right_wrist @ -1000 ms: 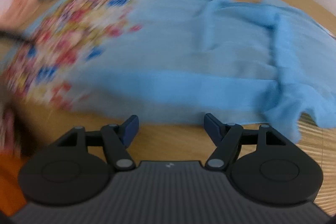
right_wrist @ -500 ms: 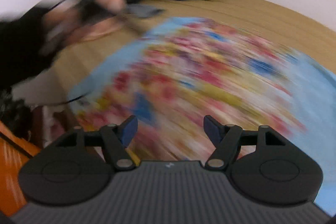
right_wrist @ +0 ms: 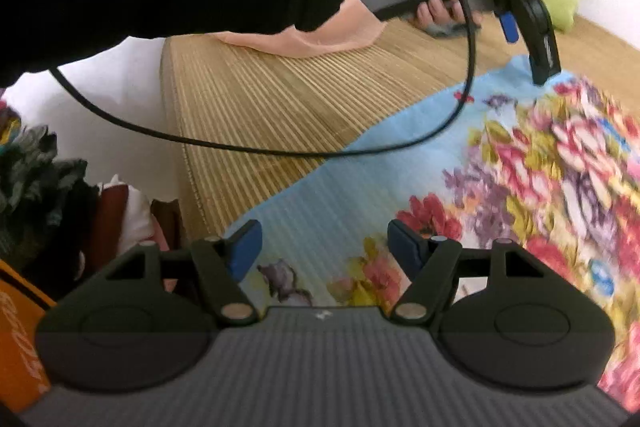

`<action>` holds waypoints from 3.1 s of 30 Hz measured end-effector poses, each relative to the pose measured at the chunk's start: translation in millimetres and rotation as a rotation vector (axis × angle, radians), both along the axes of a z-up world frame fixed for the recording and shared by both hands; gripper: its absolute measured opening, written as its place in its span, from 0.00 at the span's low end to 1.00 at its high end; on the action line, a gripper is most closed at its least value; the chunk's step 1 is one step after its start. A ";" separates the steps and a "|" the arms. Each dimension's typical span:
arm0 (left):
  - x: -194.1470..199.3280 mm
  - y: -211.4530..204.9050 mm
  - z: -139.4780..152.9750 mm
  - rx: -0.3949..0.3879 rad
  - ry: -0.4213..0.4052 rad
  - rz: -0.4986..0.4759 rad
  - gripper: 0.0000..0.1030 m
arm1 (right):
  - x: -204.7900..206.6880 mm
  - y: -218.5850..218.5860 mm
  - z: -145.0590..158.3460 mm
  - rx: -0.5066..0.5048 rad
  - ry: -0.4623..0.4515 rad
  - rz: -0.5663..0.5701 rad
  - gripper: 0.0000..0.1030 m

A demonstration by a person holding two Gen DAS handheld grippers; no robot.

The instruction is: Fold clothes

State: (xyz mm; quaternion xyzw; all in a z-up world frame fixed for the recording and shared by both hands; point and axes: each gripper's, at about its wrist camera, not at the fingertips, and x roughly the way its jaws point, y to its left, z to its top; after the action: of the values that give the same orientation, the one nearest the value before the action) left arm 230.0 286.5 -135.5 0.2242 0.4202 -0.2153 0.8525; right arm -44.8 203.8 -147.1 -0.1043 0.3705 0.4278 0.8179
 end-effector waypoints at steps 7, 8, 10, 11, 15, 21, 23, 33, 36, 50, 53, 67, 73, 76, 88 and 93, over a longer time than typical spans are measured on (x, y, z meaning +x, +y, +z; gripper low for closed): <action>1.5 4.7 -1.7 -0.223 0.156 -0.011 0.01 | -5.5 1.8 -3.9 -0.006 -0.016 -0.028 0.66; -0.7 3.9 -2.3 -0.237 0.161 -0.010 0.01 | -5.5 1.0 -3.9 -0.013 -0.025 -0.038 0.56; -3.8 8.6 -2.7 -0.283 0.182 0.007 0.01 | -6.1 -1.4 -2.7 -0.040 -0.066 -0.071 0.32; -3.5 11.6 -2.0 -0.301 0.184 0.021 0.01 | -5.2 -3.3 -1.9 -0.039 -0.069 -0.084 0.19; -1.1 22.2 4.4 -0.355 0.174 0.079 0.01 | -2.6 -8.5 -1.1 -0.003 -0.043 -0.111 0.04; 3.4 36.2 12.4 -0.351 0.162 0.112 0.01 | -1.3 -11.1 0.6 0.051 0.015 -0.136 0.12; 1.6 37.1 12.0 -0.358 0.164 0.119 0.01 | -5.7 -14.2 3.6 0.040 -0.006 -0.146 0.48; -19.7 34.1 3.5 -0.278 0.135 0.162 0.41 | -30.8 -27.9 4.1 0.026 -0.028 -0.135 0.82; -22.9 36.9 3.8 -0.277 0.134 0.187 0.48 | -42.8 -26.3 -1.4 -0.009 -0.059 -0.071 0.83; -17.0 6.1 -7.7 -0.239 0.135 -0.001 0.60 | -32.2 -30.2 -2.6 0.025 -0.127 -0.109 0.27; -16.5 -8.5 -6.5 -0.222 0.130 -0.028 0.35 | -20.5 -38.8 0.4 0.031 -0.100 -0.178 0.03; -1.5 -13.7 12.7 -0.139 0.029 -0.045 0.51 | -5.7 -112.4 -2.9 0.219 0.133 -0.553 0.03; 11.4 -22.2 -2.7 -0.155 0.095 -0.045 0.70 | -6.8 -115.4 -4.4 0.217 0.125 -0.546 0.03; 14.9 -27.5 -7.8 -0.184 0.125 -0.041 0.50 | -7.3 -117.3 -4.6 0.221 0.128 -0.543 0.03; 19.1 -8.8 5.5 -0.220 0.146 0.004 0.51 | -5.9 -125.0 -5.8 0.231 0.126 -0.551 0.03; 18.3 -13.0 -8.3 -0.178 0.157 -0.016 0.71 | -4.0 -125.5 -6.3 0.237 0.129 -0.546 0.03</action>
State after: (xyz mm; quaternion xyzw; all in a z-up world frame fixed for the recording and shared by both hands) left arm 248.3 273.6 -143.8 0.1334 0.4632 -0.2754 0.8317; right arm -48.9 78.3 -153.4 0.1228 0.3836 0.2379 0.8838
